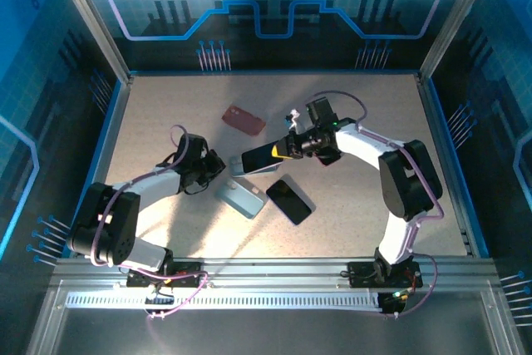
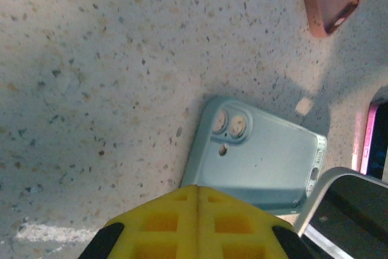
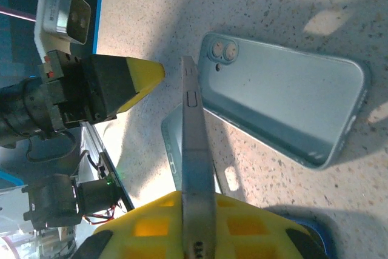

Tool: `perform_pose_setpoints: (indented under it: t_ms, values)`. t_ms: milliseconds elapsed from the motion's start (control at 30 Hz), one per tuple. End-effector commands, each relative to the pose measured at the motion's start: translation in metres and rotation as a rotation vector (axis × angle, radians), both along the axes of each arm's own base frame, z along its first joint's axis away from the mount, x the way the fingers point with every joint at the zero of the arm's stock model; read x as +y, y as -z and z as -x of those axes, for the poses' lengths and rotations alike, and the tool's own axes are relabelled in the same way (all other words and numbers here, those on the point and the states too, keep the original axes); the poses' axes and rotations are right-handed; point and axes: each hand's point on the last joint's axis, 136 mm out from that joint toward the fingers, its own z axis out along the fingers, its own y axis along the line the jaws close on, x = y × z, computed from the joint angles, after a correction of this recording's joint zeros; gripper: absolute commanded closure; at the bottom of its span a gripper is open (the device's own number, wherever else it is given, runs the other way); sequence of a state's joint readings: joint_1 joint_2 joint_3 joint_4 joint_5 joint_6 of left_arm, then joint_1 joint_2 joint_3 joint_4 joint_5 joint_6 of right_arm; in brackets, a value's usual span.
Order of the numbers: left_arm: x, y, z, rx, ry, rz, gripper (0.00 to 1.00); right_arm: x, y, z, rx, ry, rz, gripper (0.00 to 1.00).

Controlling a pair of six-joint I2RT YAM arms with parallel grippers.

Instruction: Put the phone into the phone case

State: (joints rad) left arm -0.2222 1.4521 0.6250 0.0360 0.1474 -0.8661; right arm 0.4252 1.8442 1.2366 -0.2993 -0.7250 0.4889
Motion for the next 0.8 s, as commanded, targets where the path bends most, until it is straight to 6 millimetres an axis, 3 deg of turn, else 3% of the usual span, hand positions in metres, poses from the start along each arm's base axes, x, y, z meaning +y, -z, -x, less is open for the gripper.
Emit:
perform_pose_setpoints:
  t_ms: [0, 400, 767]
  values:
    - [0.002, 0.004, -0.004, -0.001, -0.007, 0.009, 1.00, 0.019, -0.011, 0.001, 0.001, -0.061, -0.052, 1.00]
    - [-0.006, 0.025, -0.013, 0.045, 0.026, 0.022, 1.00, 0.032, 0.013, -0.005, 0.063, -0.075, -0.050, 1.00]
    - [-0.009, 0.029, -0.016, 0.053, 0.043, 0.024, 1.00, 0.034, 0.011, -0.012, 0.074, -0.072, -0.069, 1.00]
